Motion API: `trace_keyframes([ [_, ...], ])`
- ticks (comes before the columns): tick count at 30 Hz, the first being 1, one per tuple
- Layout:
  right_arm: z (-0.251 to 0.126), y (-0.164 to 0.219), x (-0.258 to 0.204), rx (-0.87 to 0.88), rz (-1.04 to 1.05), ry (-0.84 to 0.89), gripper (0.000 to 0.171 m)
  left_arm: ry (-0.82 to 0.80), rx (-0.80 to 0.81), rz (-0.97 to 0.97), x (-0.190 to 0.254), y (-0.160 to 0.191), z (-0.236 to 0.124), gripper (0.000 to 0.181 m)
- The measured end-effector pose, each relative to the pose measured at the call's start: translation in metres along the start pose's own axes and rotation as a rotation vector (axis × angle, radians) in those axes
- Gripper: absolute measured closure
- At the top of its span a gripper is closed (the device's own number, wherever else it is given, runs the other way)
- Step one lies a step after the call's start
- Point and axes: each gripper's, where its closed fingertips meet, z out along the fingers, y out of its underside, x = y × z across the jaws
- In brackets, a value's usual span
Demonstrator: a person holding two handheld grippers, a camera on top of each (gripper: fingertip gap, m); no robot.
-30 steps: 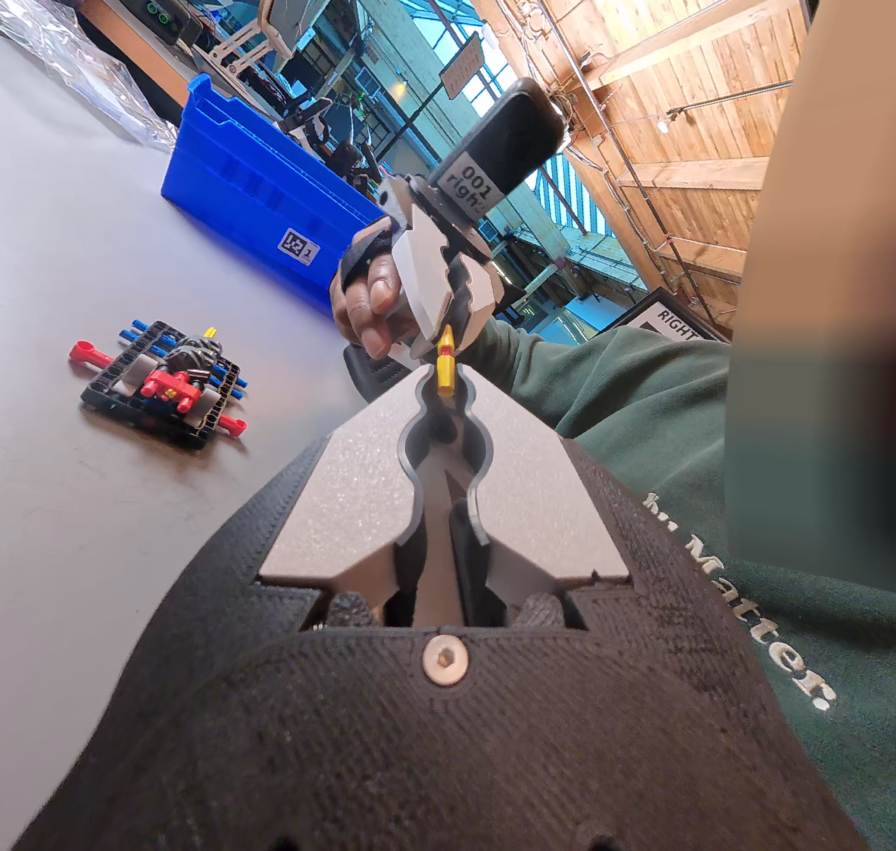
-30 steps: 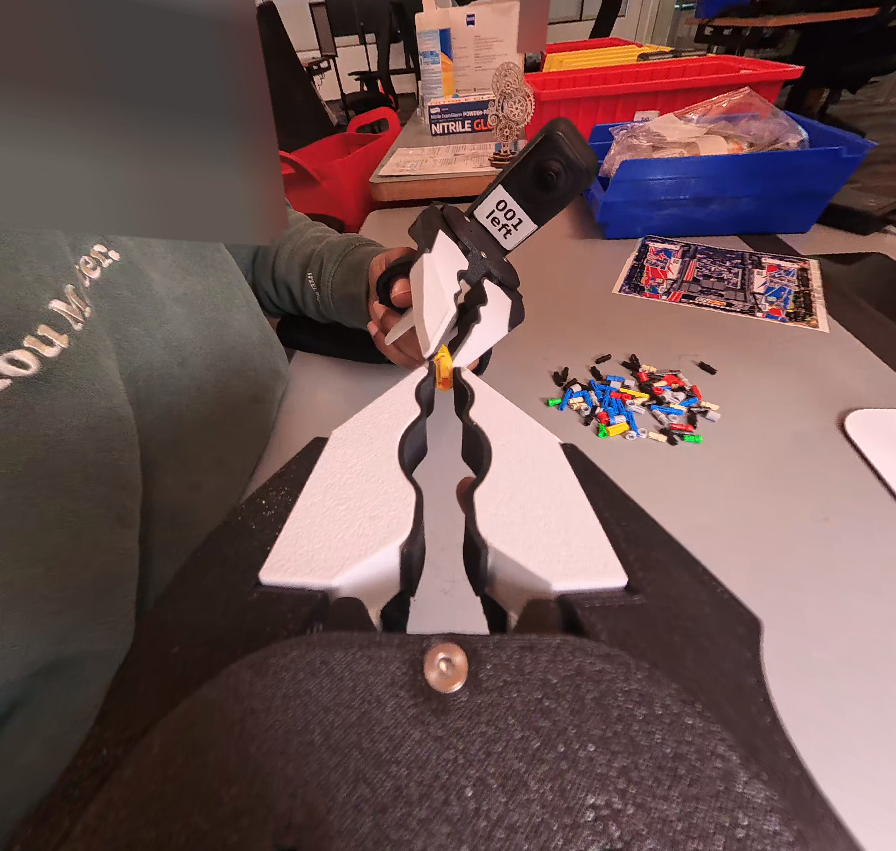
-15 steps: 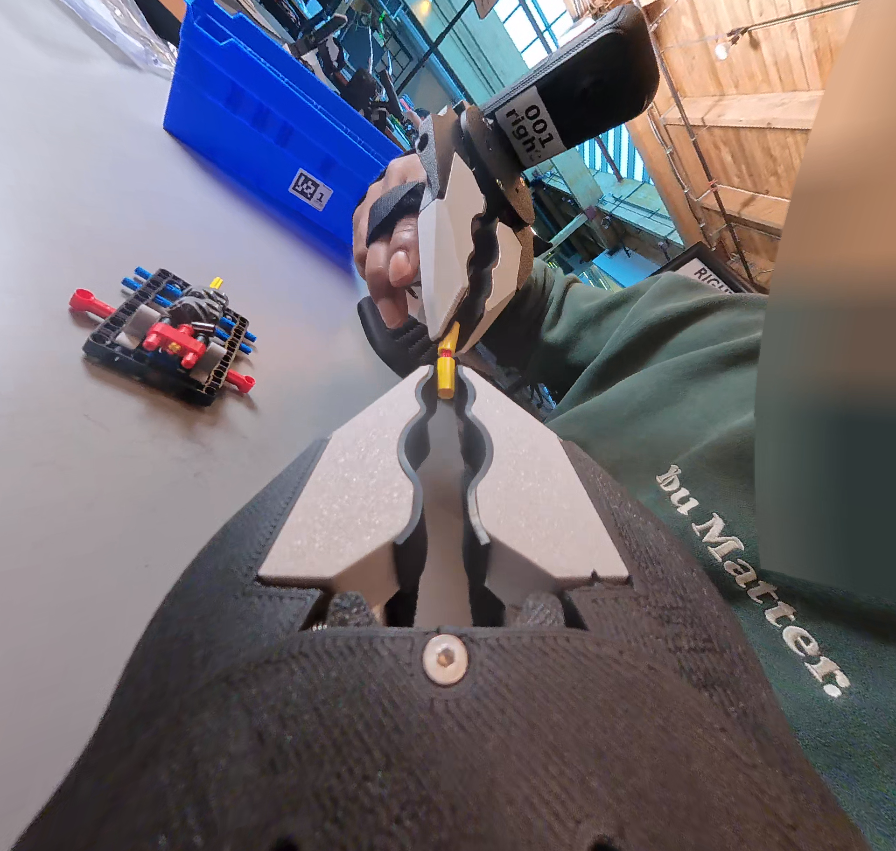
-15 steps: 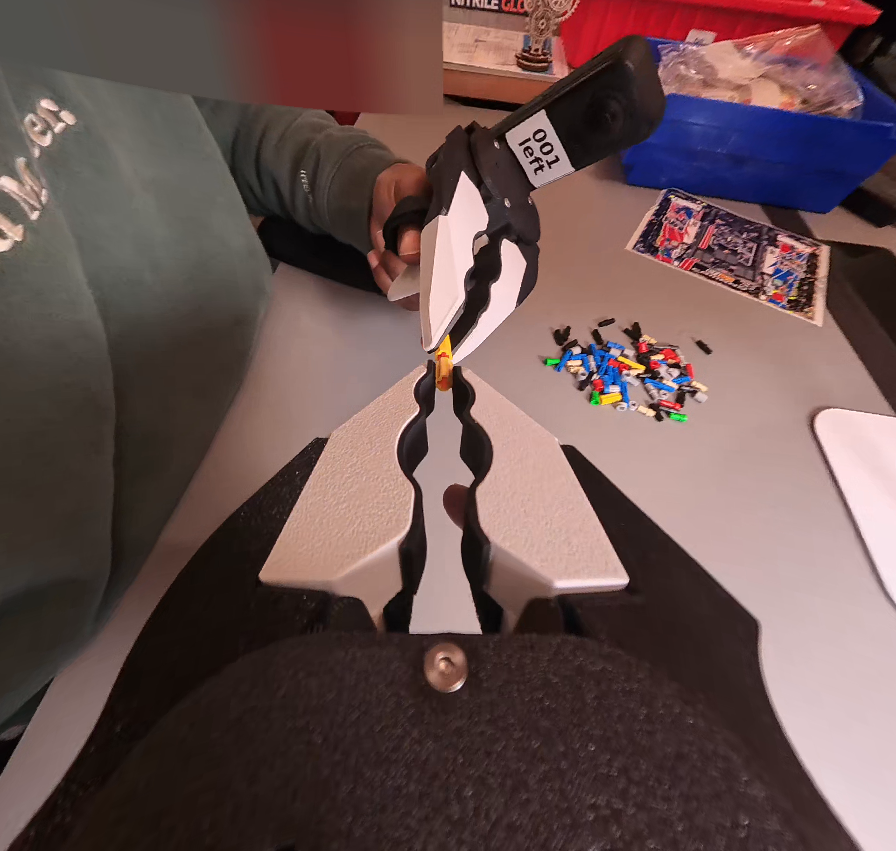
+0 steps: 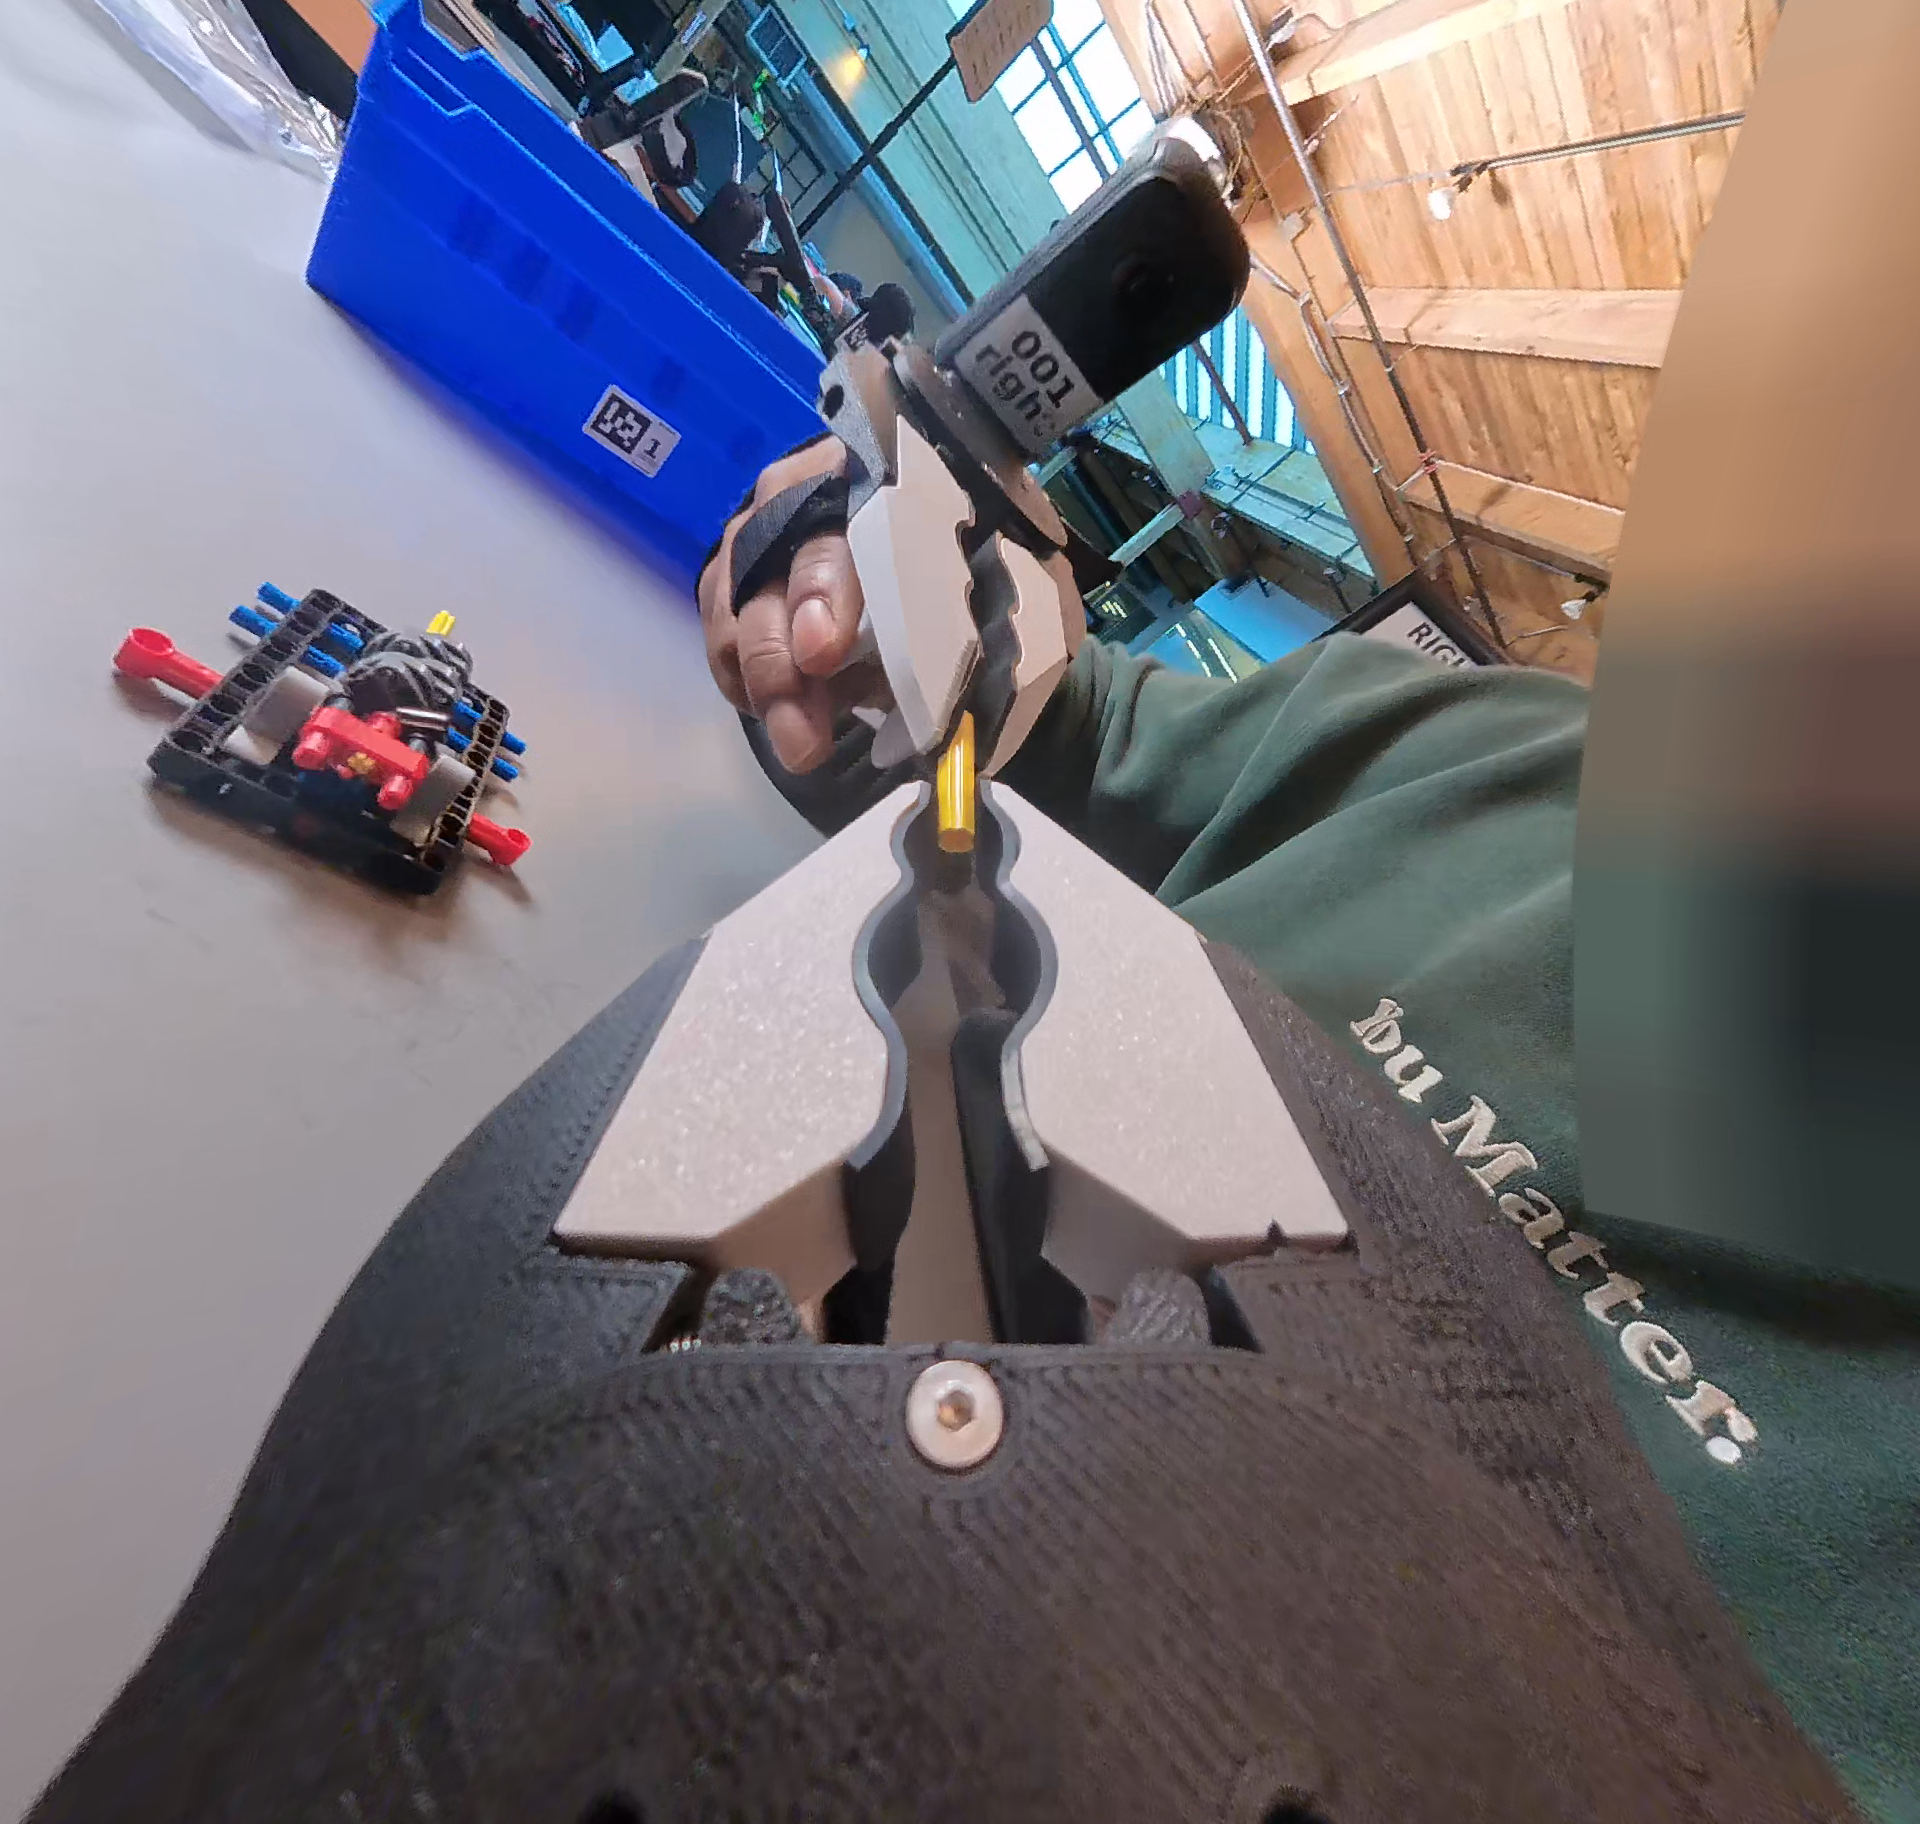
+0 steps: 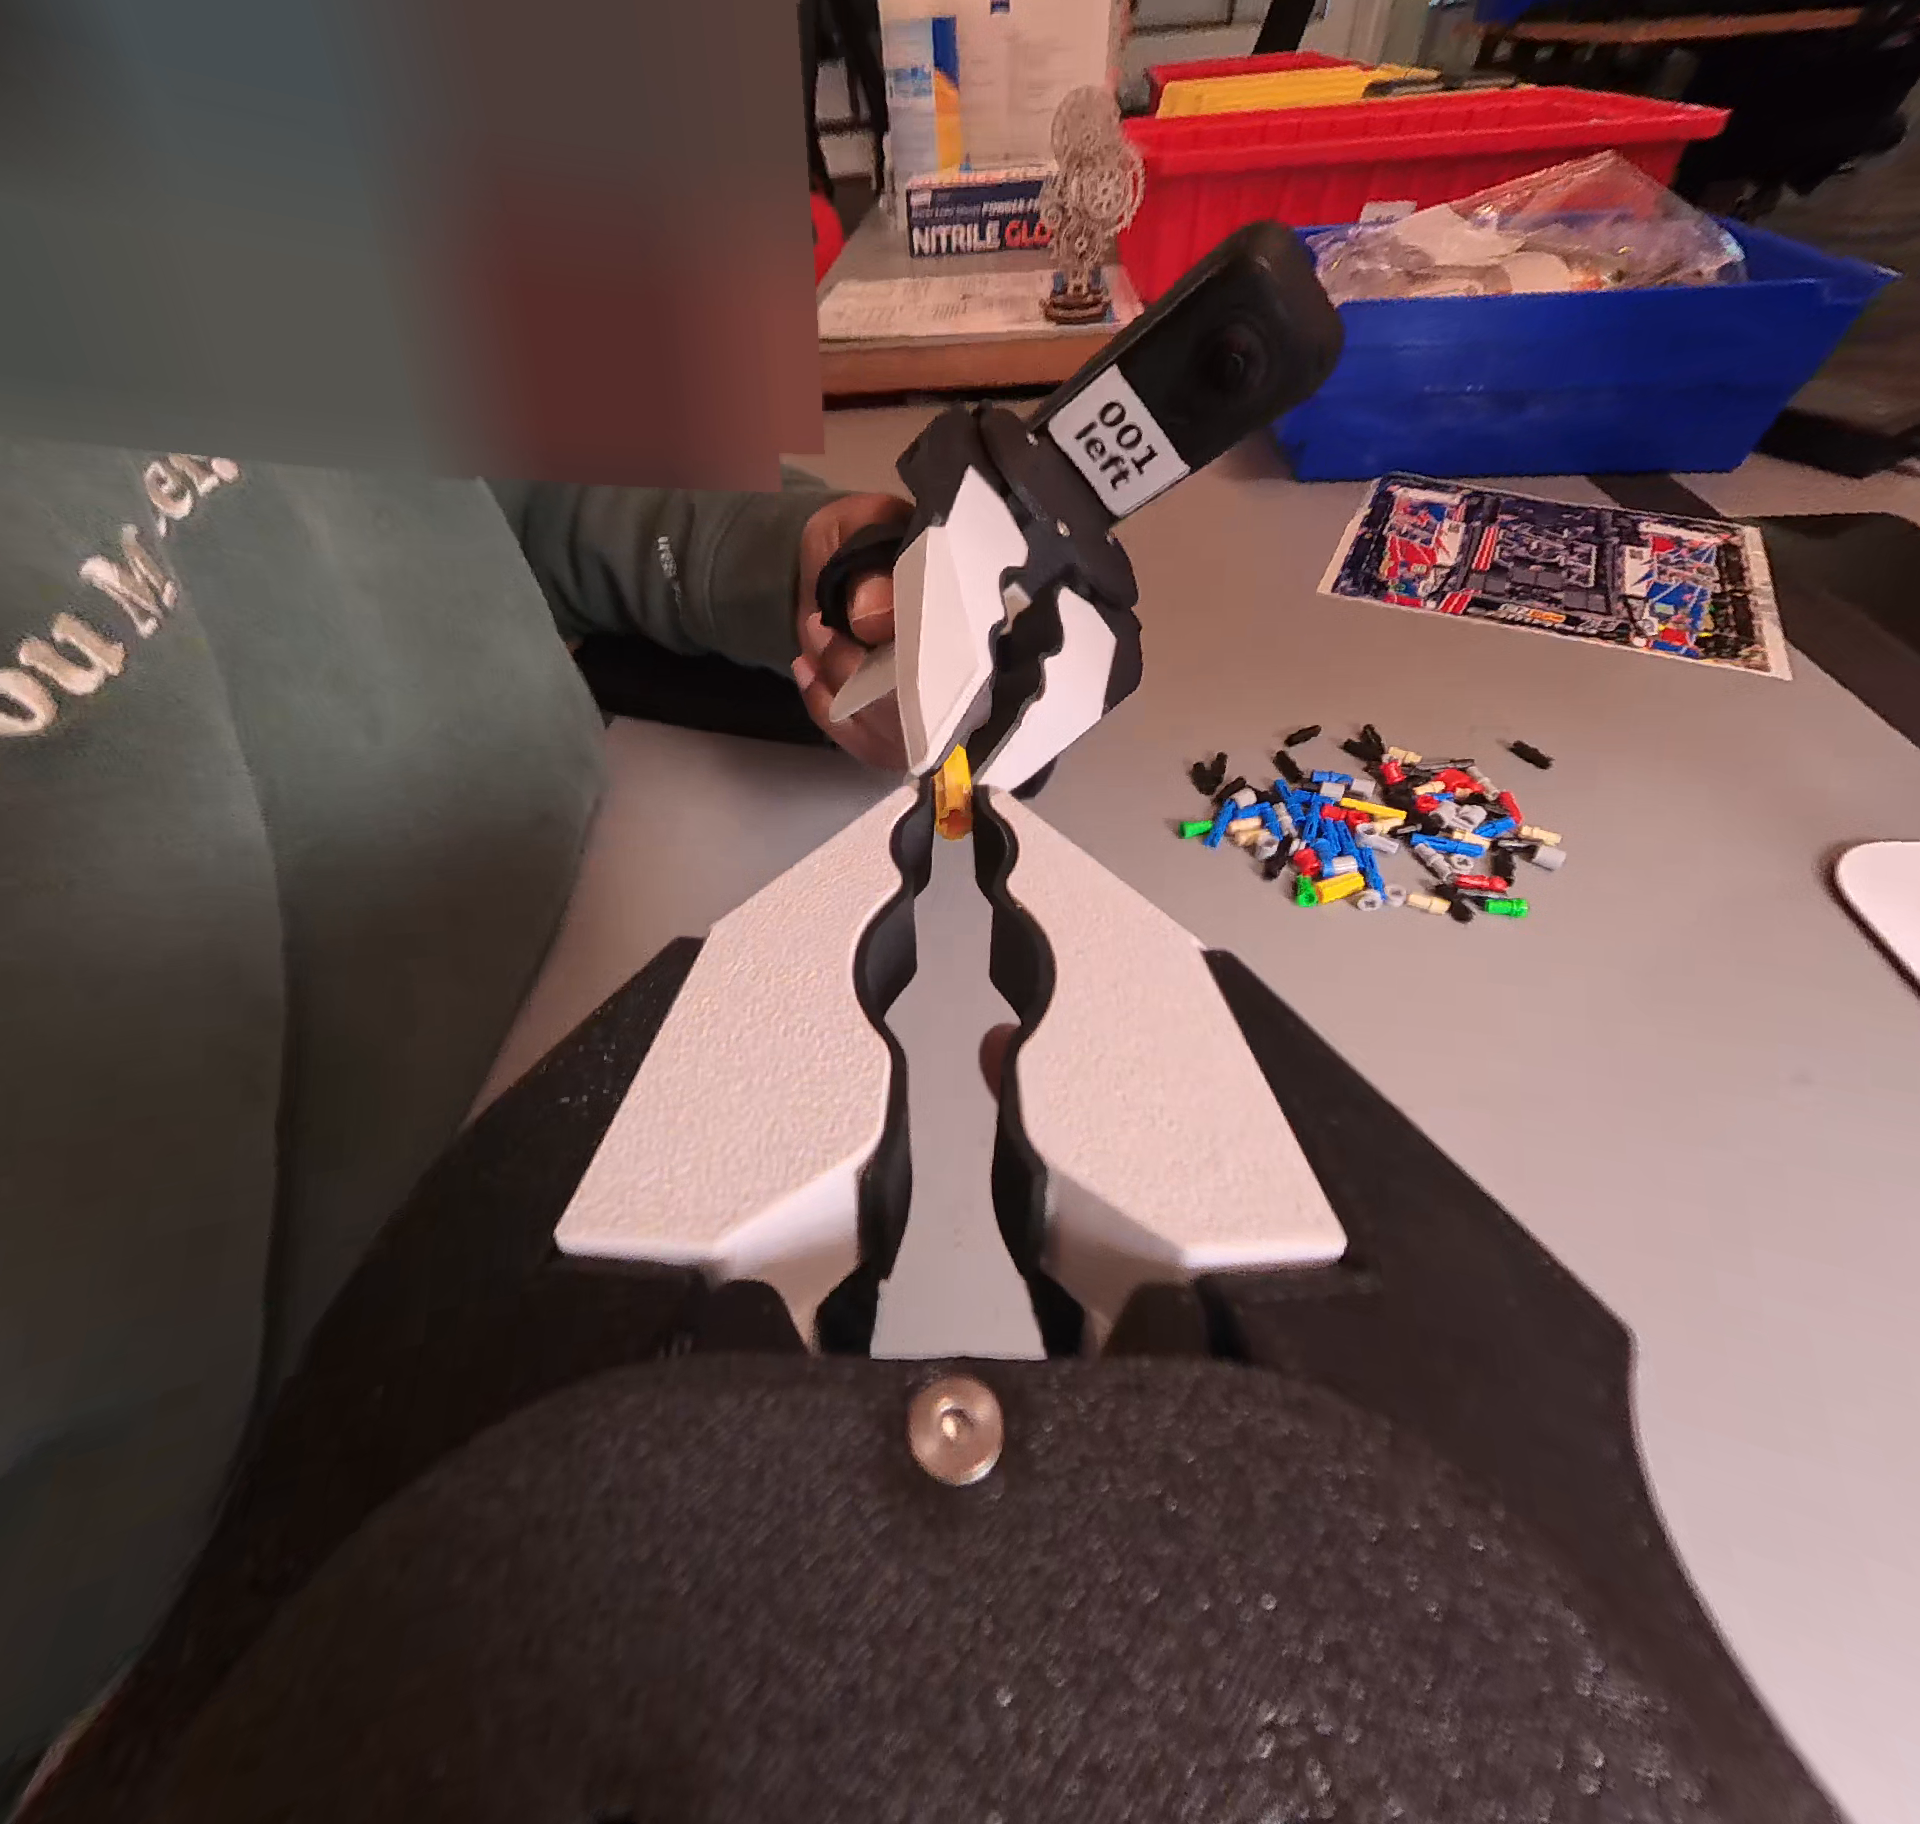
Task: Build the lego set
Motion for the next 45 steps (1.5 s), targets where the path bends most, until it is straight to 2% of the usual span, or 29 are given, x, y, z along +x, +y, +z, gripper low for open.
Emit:
trace_keyframes([
  [5, 0.000, 0.000, 0.005, 0.045, -0.068, 0.048, 0.154, 0.032, 0.027, -0.109, -0.007, -0.003, -0.003, 0.177],
  [8, -0.001, 0.002, 0.007, 0.044, -0.093, 0.083, 0.165, 0.034, 0.020, -0.111, -0.006, 0.000, -0.001, 0.177],
  [12, -0.005, 0.000, 0.003, 0.063, -0.078, 0.073, 0.166, 0.042, 0.027, -0.099, -0.001, -0.001, 0.002, 0.177],
  [14, -0.006, -0.004, 0.001, 0.098, -0.052, 0.064, 0.166, 0.037, 0.039, -0.045, 0.004, -0.003, 0.002, 0.176],
  [17, -0.010, -0.011, 0.001, 0.160, 0.005, 0.054, 0.166, -0.047, 0.054, 0.178, 0.014, -0.011, 0.000, 0.166],
  [20, -0.014, -0.020, -0.003, 0.212, 0.037, 0.032, 0.166, -0.181, 0.030, 0.426, 0.021, -0.014, -0.001, 0.167],
  [23, -0.014, -0.027, -0.007, 0.249, 0.045, 0.012, 0.166, -0.234, 0.013, 0.550, 0.027, -0.013, 0.001, 0.169],
  [26, -0.012, -0.030, -0.010, 0.264, 0.041, -0.001, 0.166, -0.239, 0.014, 0.583, 0.030, -0.013, 0.001, 0.176],
  [31, -0.011, -0.030, -0.009, 0.283, 0.030, -0.004, 0.166, -0.244, 0.002, 0.590, 0.030, -0.013, 0.001, 0.176],
  [37, -0.010, -0.027, -0.007, 0.272, -0.049, 0.022, 0.166, -0.160, 0.027, 0.403, 0.024, -0.012, 0.000, 0.176],
  [45, -0.008, -0.012, -0.001, 0.217, 0.025, 0.017, 0.166, -0.247, -0.029, 0.592, 0.009, -0.004, -0.001, 0.176],
])
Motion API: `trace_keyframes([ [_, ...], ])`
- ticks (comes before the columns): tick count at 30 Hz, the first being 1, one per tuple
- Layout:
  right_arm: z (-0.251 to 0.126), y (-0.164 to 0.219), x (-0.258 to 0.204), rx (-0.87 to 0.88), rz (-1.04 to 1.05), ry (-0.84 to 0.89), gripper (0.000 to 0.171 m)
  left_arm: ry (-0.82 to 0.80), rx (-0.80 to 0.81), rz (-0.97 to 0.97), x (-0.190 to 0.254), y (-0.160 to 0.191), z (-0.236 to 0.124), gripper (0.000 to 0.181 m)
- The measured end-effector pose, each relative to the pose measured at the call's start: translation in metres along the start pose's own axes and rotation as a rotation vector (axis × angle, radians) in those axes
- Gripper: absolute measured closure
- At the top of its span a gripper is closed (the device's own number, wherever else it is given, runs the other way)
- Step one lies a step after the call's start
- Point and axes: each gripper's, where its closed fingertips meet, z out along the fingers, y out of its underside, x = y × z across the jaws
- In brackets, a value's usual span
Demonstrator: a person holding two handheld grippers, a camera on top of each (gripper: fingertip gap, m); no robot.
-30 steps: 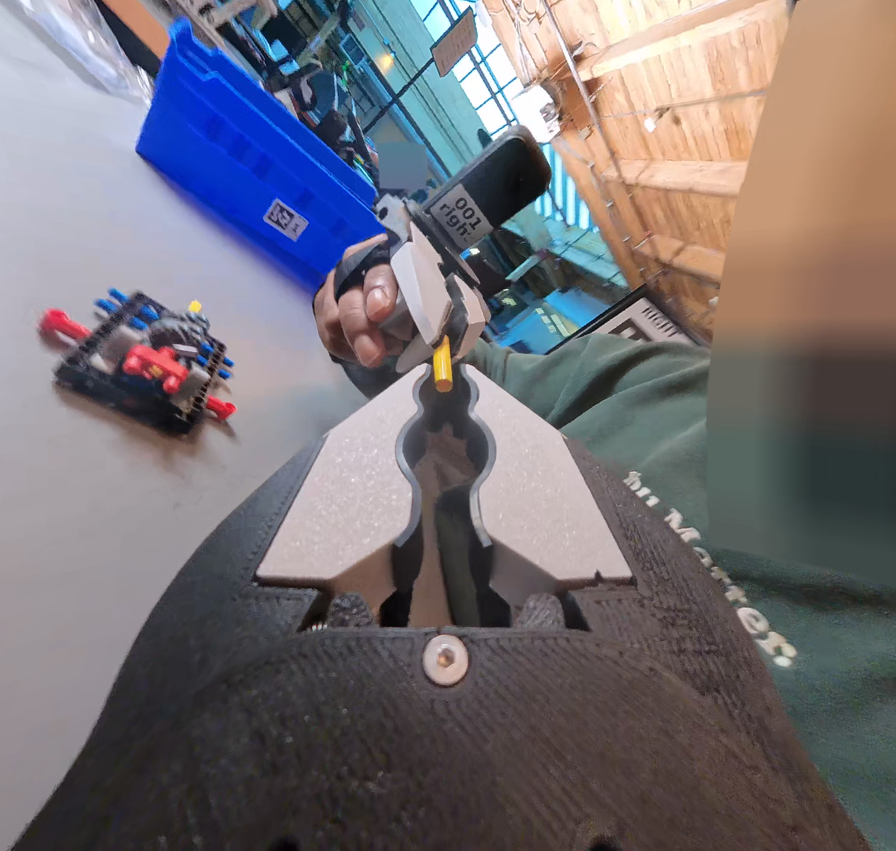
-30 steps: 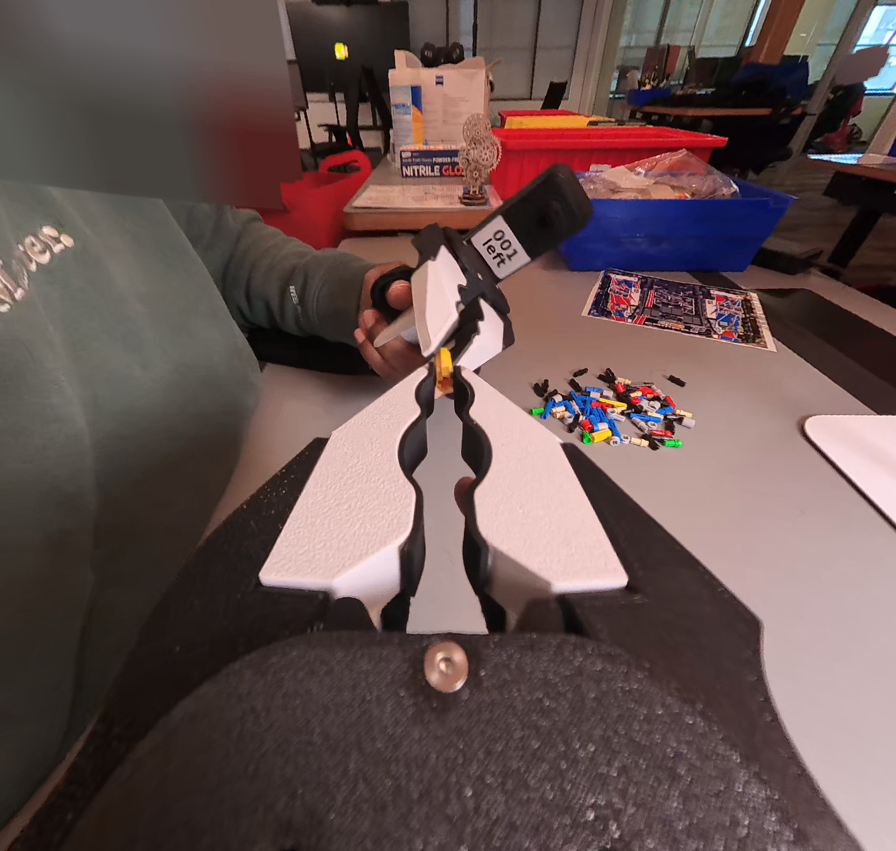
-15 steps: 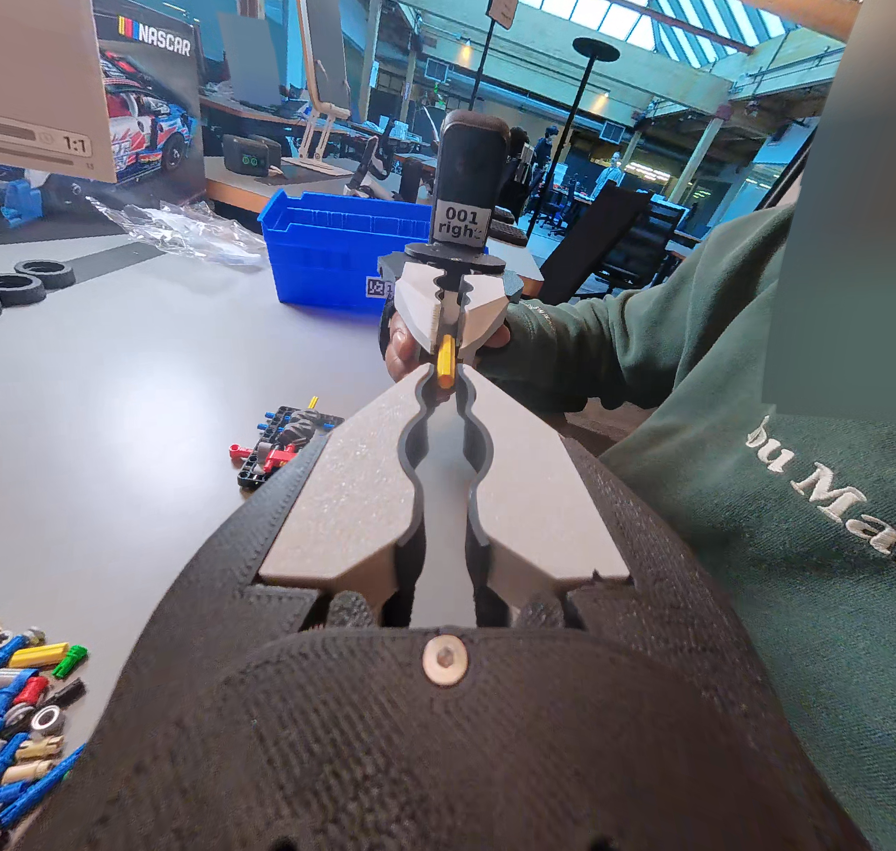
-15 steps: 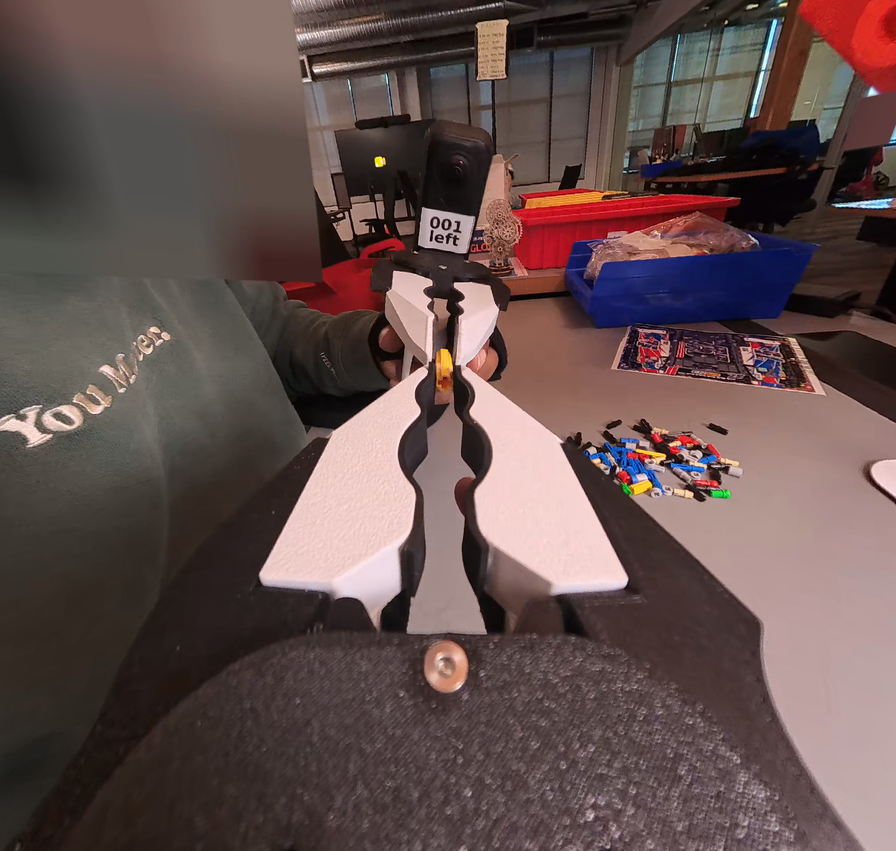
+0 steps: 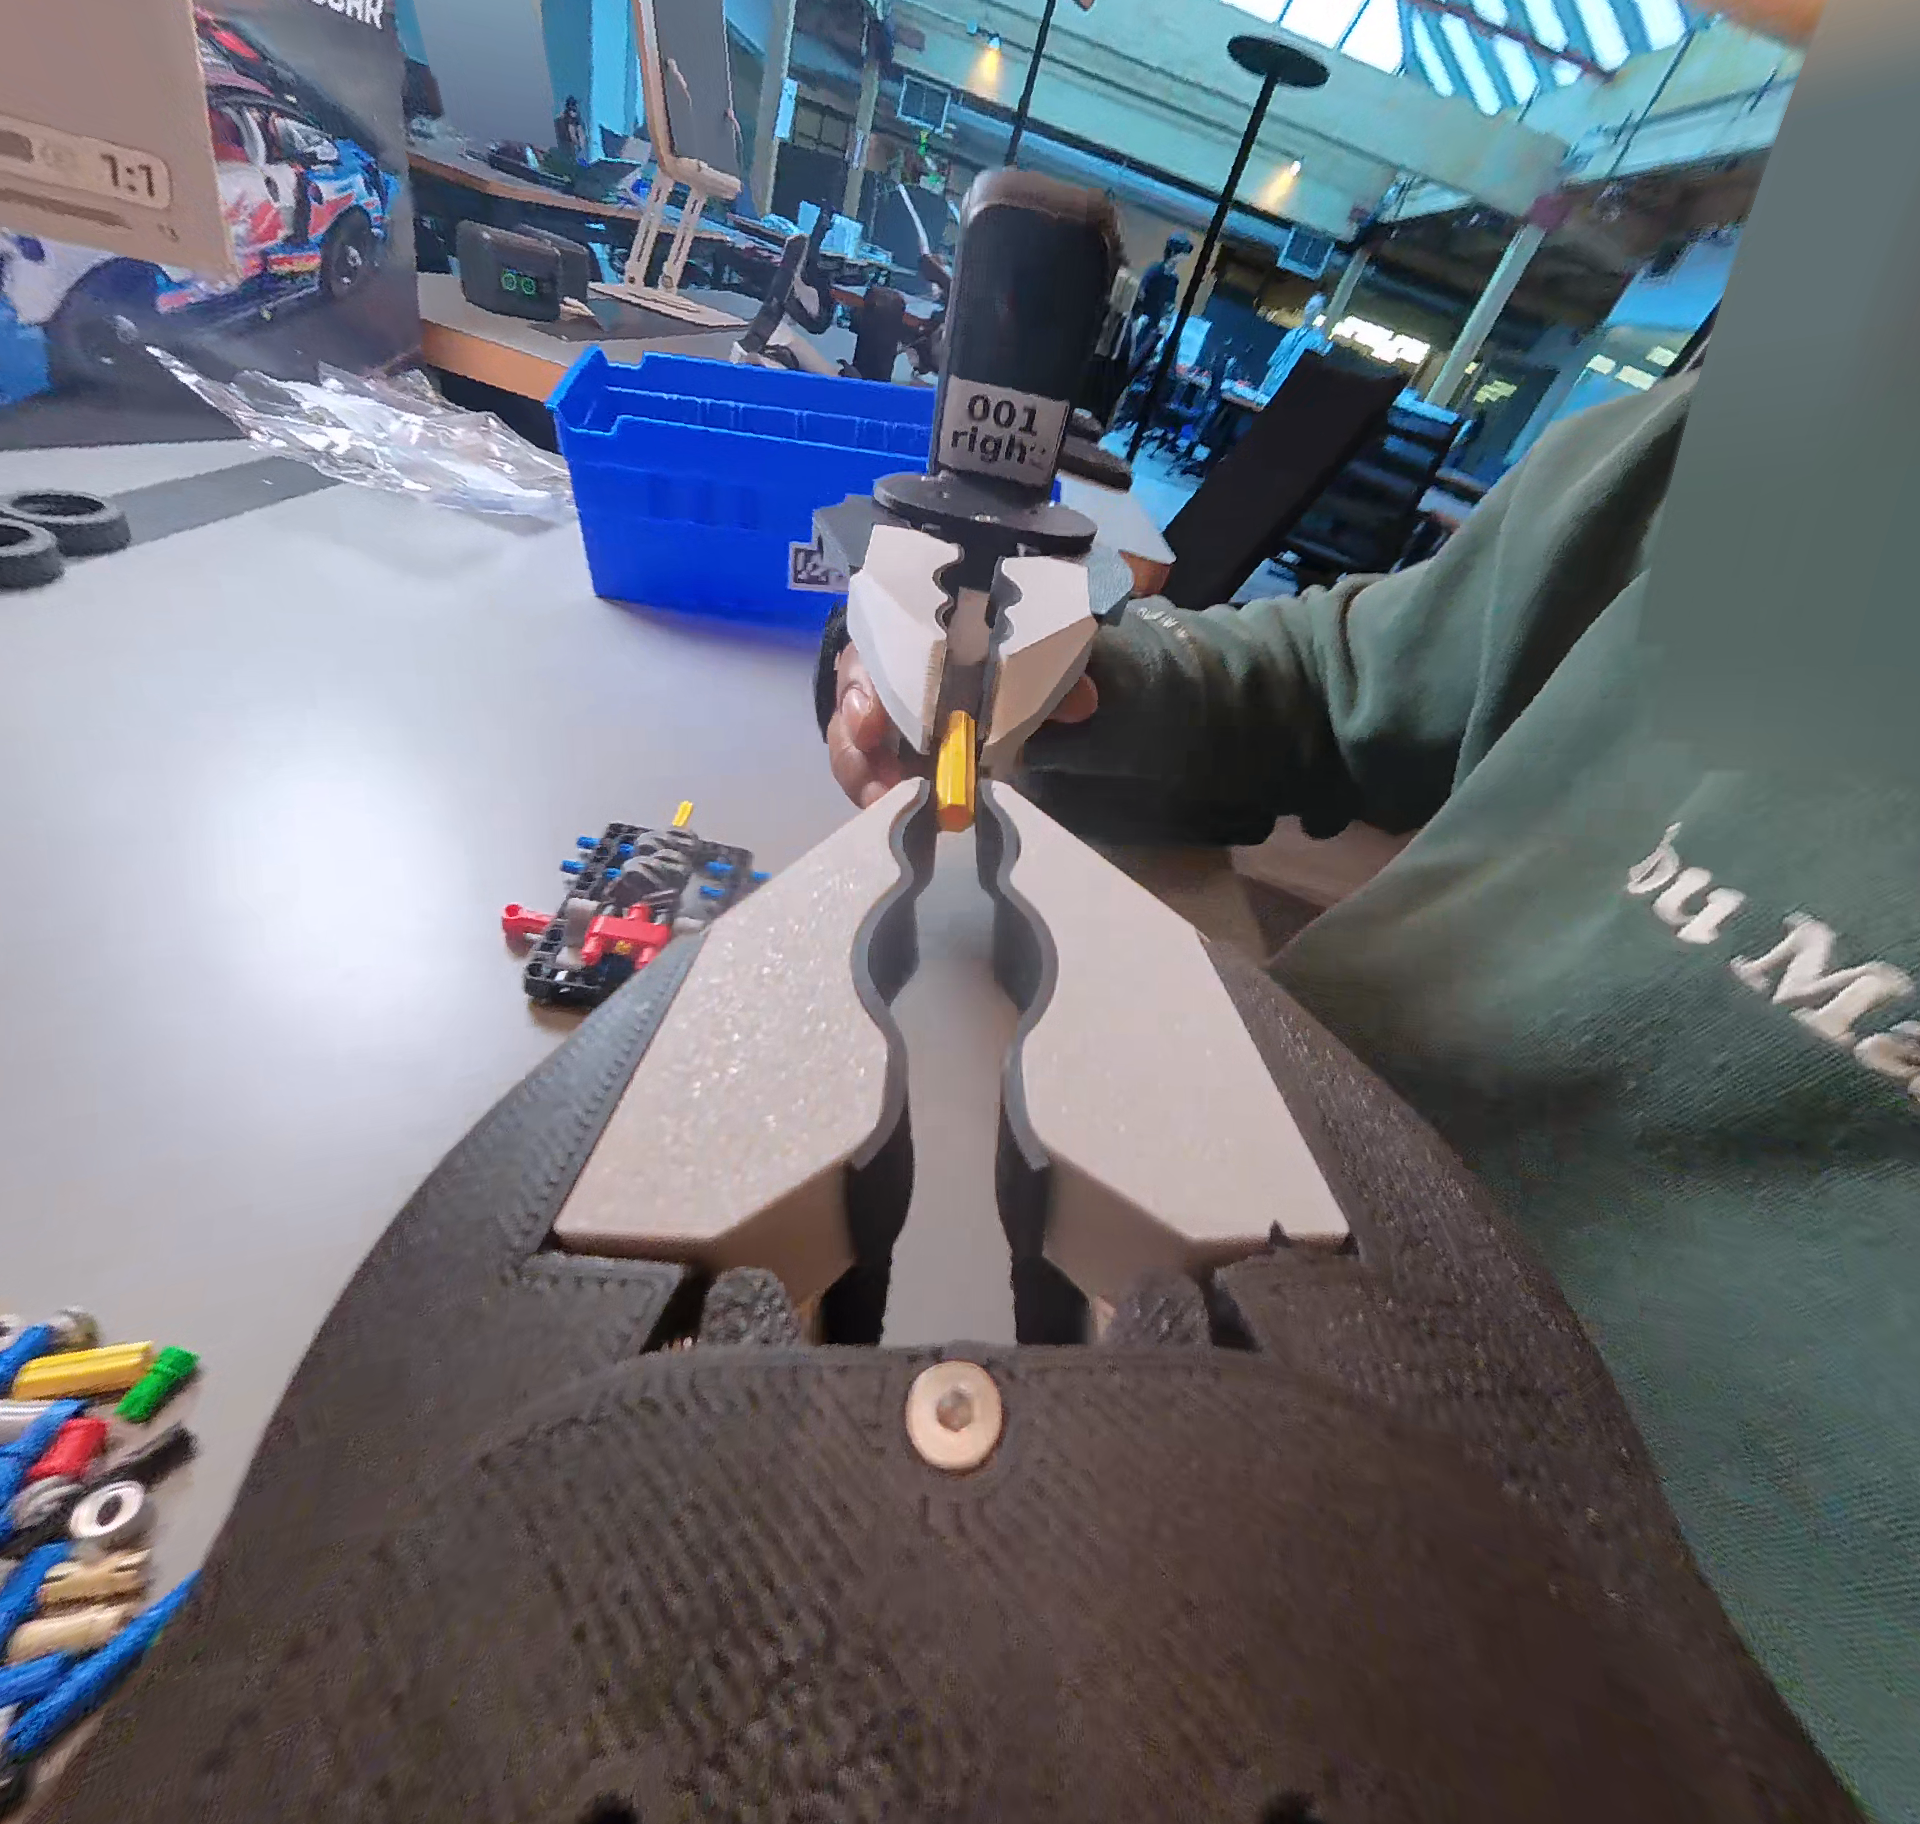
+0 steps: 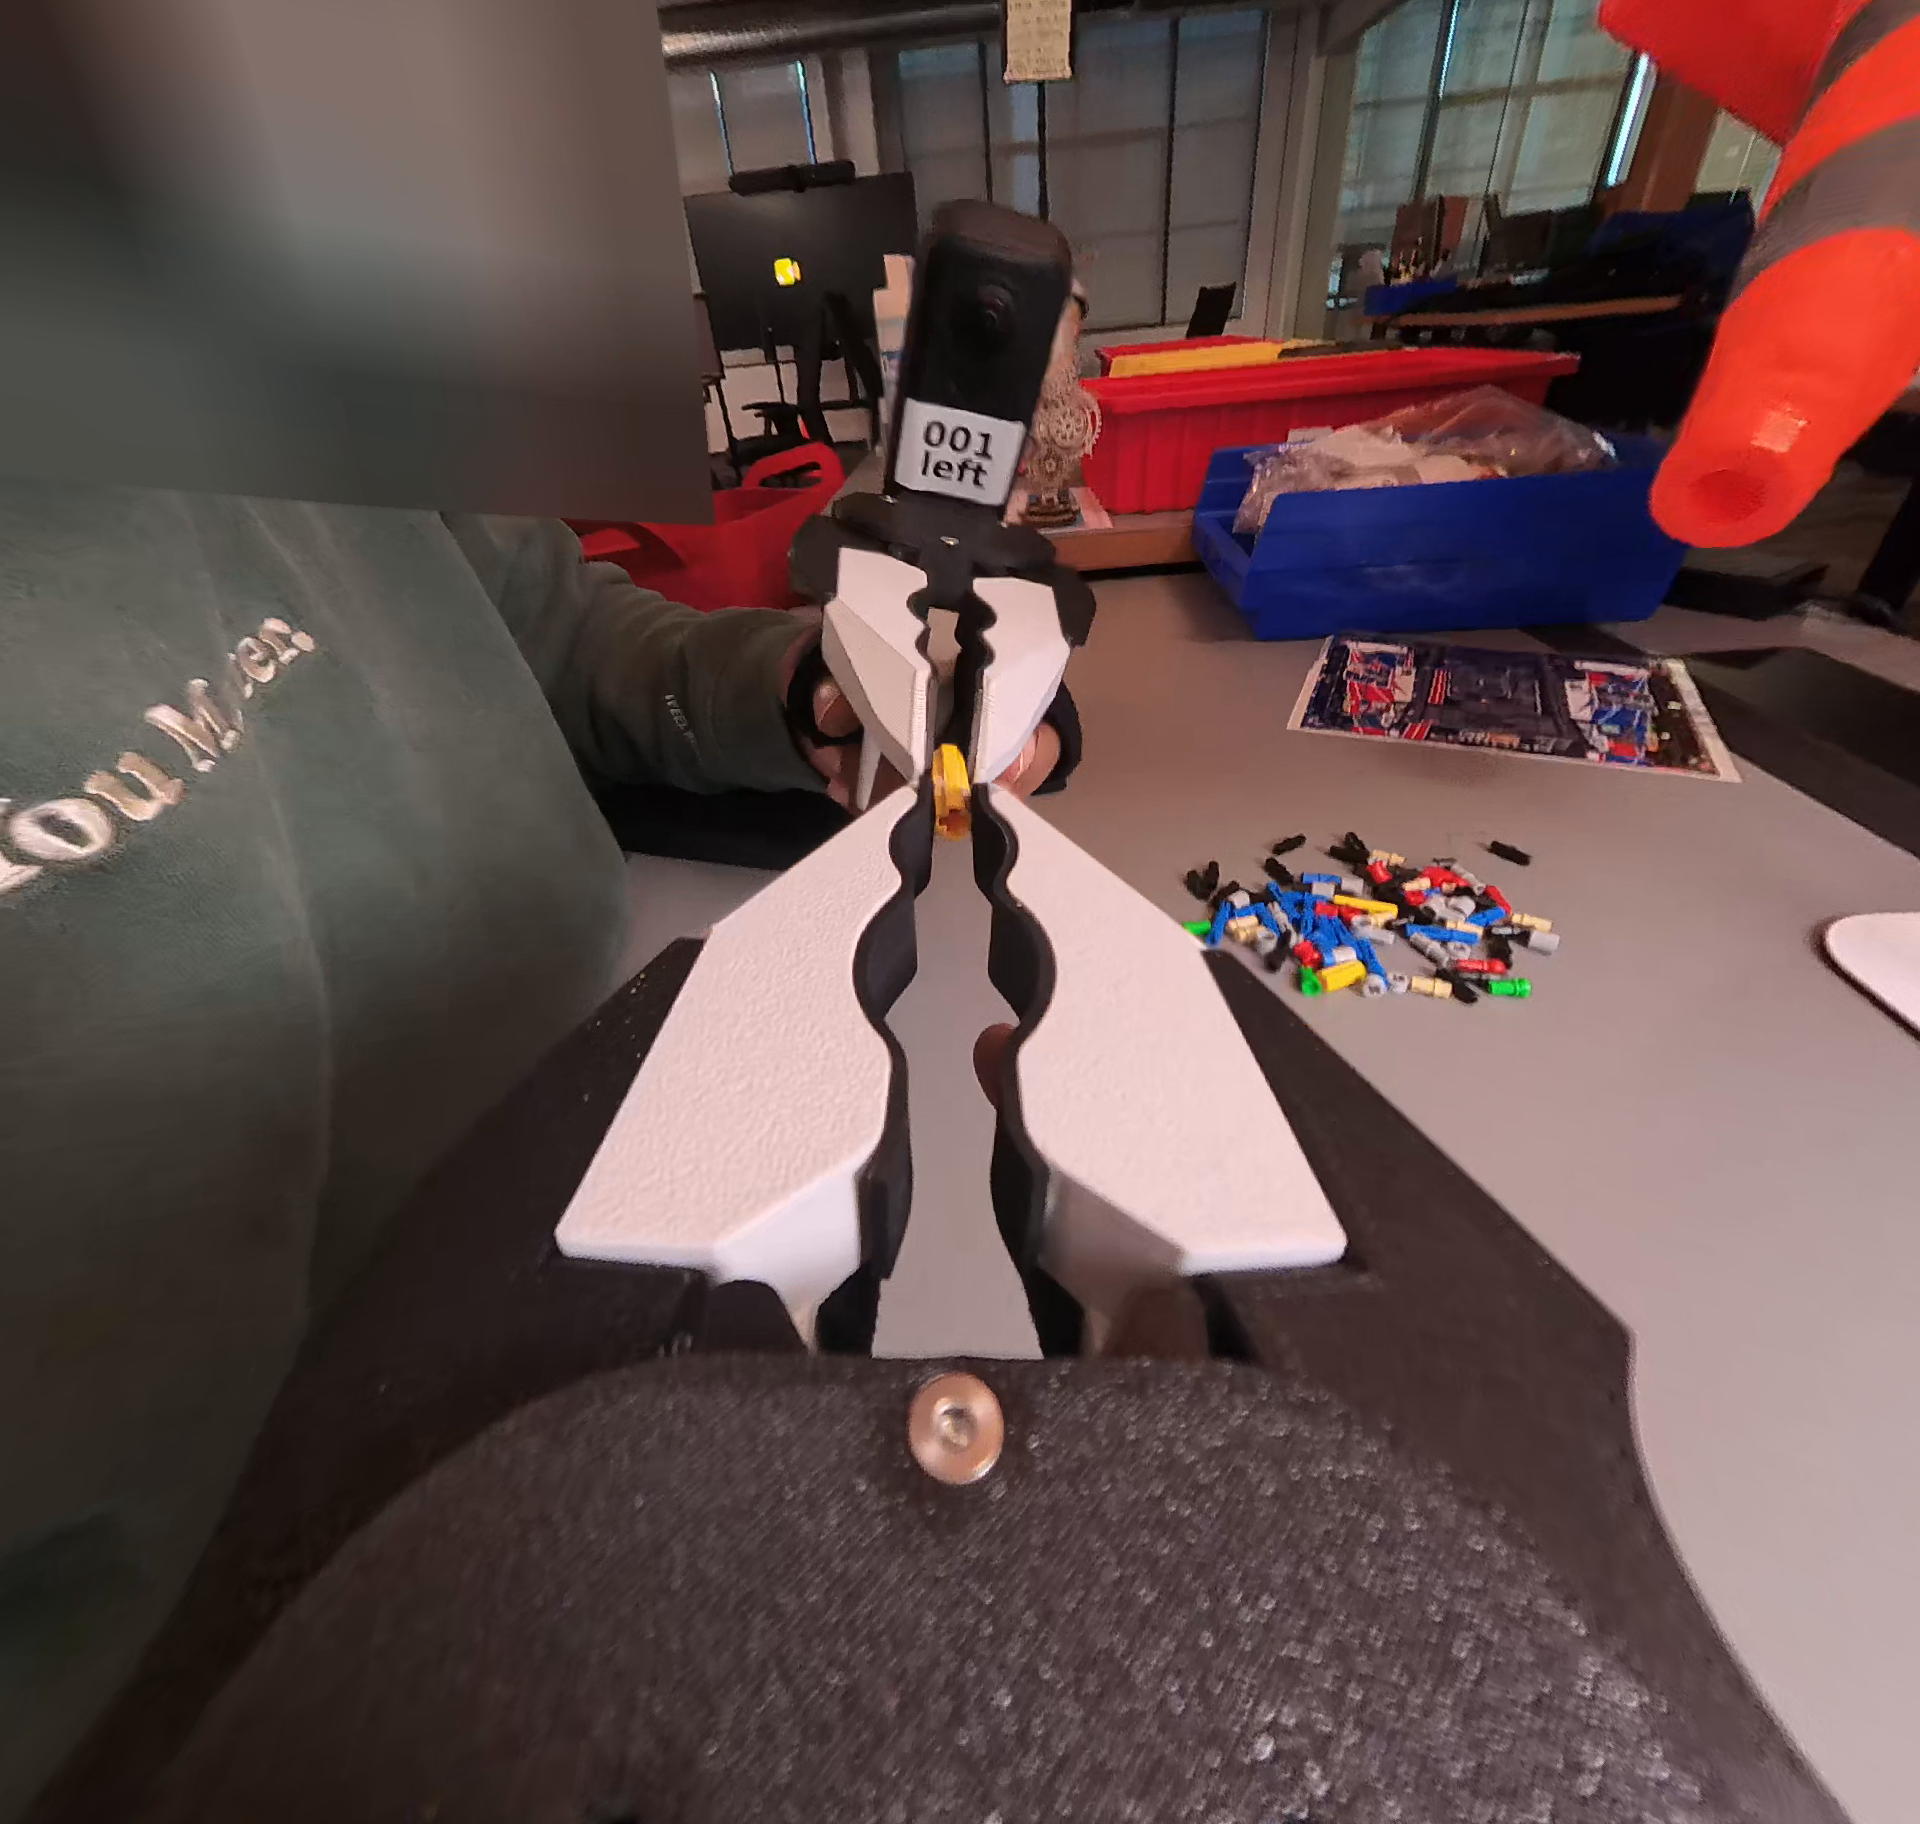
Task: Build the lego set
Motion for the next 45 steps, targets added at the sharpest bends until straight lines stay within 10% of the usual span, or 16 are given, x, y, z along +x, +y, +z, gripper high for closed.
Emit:
trace_keyframes([
  [45, -0.012, 0.038, -0.012, -0.384, -0.213, 0.112, 0.165, 0.010, -0.195, 0.155, 0.005, 0.042, 0.013, 0.176],
])
